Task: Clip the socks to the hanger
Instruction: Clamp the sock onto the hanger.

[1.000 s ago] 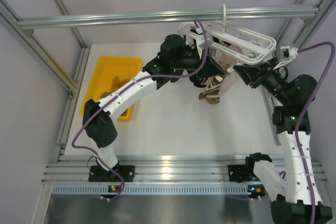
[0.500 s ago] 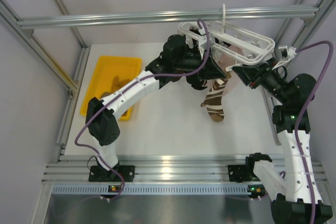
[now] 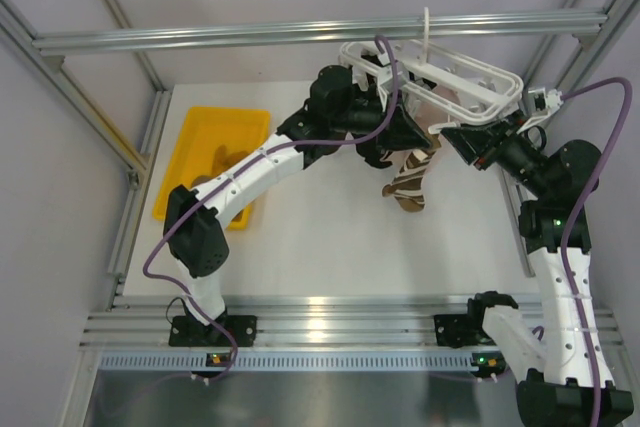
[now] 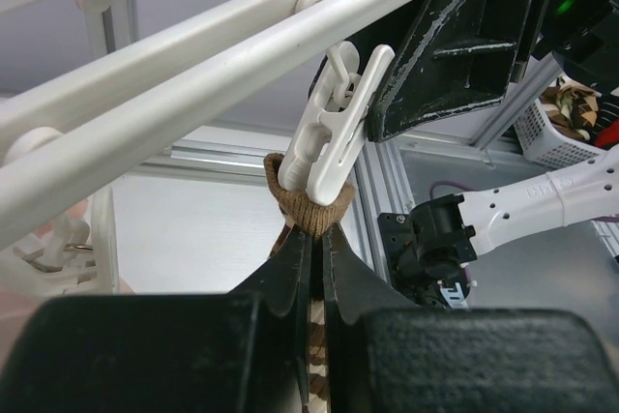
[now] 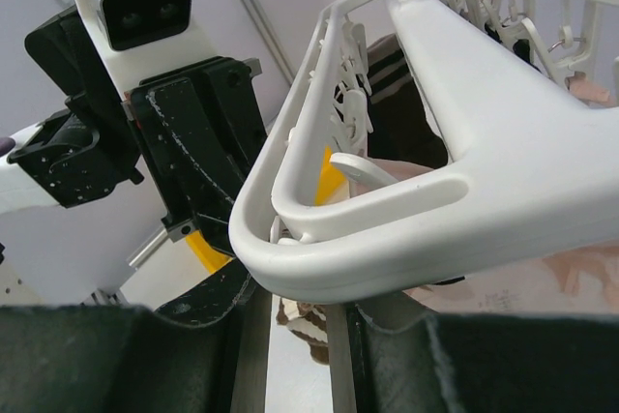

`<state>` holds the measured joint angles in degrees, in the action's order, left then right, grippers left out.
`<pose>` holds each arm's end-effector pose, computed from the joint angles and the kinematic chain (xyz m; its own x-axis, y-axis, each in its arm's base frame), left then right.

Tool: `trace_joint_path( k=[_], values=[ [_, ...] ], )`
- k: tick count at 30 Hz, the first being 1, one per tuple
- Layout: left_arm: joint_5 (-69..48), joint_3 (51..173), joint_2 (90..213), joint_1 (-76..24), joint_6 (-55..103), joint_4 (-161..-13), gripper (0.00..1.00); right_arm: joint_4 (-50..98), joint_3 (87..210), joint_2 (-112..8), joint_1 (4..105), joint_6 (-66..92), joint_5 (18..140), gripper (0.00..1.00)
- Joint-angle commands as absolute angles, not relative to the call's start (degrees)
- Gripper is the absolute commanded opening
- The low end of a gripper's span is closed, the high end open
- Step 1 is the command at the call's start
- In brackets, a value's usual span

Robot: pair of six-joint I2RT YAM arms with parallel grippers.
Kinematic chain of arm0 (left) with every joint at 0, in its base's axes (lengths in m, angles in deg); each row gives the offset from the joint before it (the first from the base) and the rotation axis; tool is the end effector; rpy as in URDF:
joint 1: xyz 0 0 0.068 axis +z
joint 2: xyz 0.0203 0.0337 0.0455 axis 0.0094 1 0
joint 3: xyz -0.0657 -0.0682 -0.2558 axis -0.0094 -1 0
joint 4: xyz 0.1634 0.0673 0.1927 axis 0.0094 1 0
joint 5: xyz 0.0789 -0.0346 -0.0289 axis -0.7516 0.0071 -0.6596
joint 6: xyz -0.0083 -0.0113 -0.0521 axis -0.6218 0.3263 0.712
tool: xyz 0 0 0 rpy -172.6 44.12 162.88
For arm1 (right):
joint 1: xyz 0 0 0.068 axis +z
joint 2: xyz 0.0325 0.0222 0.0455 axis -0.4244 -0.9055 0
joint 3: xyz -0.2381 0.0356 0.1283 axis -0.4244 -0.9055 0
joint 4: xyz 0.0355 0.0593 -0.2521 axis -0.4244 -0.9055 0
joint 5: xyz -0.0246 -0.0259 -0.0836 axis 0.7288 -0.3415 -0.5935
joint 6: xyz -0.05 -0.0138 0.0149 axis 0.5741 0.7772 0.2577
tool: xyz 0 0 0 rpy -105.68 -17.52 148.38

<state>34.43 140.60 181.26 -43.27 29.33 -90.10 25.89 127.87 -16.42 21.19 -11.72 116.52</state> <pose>0.2943 -0.3217 0.4091 -0.2790 0.0266 -0.9599 0.9527 -0.1179 -0.2802 0.1657 0.0139 0.4192 -0.1762 0.3807 -0.9078 -0.6504 0.6472 0.3976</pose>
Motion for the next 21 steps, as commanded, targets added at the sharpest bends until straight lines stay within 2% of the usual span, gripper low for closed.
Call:
trace_joint_path(
  k=[1, 21],
  values=[
    [35.5, 141.8, 180.4, -42.6, 30.2, -94.5, 0.00, 25.2, 130.1, -16.1, 20.9, -9.9, 119.5, 0.00],
    [36.7, 141.6, 179.7, -41.1, 28.8, -94.2, 0.00, 25.0, 130.7, -16.5, 20.6, -9.5, 119.9, 0.00]
  ],
)
